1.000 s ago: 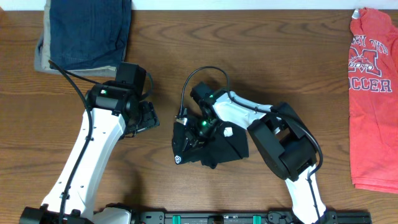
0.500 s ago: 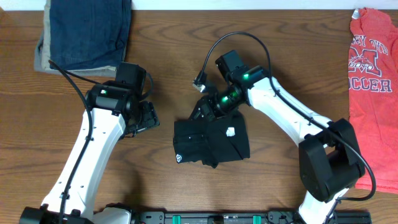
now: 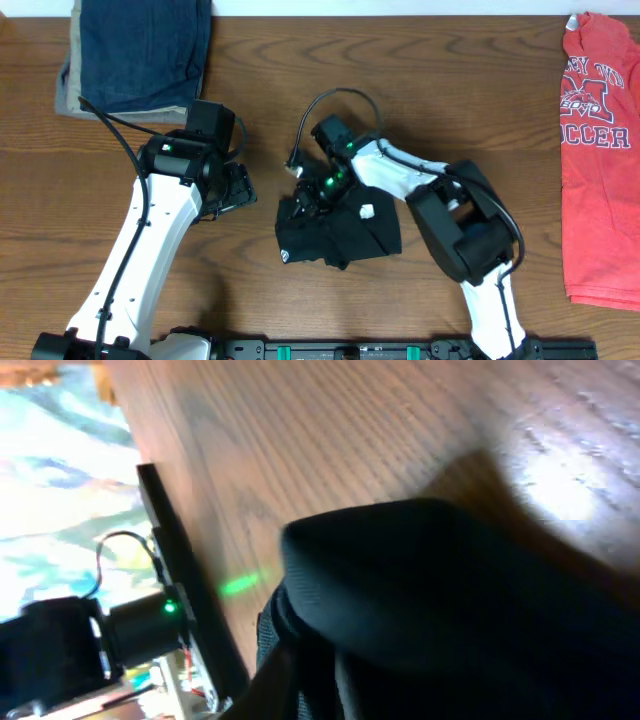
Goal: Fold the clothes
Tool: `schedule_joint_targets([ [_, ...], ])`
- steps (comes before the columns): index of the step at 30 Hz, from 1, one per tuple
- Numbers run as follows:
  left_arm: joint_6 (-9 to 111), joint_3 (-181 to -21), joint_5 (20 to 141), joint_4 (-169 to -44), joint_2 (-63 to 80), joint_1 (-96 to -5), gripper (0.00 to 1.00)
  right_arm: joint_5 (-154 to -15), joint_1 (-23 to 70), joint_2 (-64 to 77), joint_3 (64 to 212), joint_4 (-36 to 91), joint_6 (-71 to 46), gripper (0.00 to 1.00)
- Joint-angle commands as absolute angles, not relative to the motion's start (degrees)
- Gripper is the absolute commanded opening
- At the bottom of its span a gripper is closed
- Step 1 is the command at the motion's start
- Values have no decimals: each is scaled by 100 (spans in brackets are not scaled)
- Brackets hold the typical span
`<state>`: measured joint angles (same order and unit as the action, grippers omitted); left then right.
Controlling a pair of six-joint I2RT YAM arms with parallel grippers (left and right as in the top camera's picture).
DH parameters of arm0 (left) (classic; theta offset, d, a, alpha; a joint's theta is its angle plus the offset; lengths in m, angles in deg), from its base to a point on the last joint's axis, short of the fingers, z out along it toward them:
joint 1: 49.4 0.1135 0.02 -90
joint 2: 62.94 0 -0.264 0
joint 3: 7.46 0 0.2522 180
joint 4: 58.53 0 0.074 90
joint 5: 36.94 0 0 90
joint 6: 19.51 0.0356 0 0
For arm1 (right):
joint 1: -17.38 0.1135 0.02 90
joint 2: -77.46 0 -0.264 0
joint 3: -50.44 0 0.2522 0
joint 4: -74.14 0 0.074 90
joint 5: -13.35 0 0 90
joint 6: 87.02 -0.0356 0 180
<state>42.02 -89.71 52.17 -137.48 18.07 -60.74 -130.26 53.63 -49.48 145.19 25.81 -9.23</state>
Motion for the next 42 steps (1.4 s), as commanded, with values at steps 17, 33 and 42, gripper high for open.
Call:
schedule_joint_targets([
  [17, 4707, -8956, 5412, -13796, 1829, -6052, 96, -10530, 3822, -2152, 14558, 922, -1528, 88],
  [33, 5209, -7633, 6970, -12600, 1840, -6052, 98, -8628, 54, -1138, 14547, -573, -1714, 99],
  [42, 5526, -6355, 8592, -11009, 1842, -6052, 98, -8628, -615, -1138, 14547, -626, -1714, 99],
])
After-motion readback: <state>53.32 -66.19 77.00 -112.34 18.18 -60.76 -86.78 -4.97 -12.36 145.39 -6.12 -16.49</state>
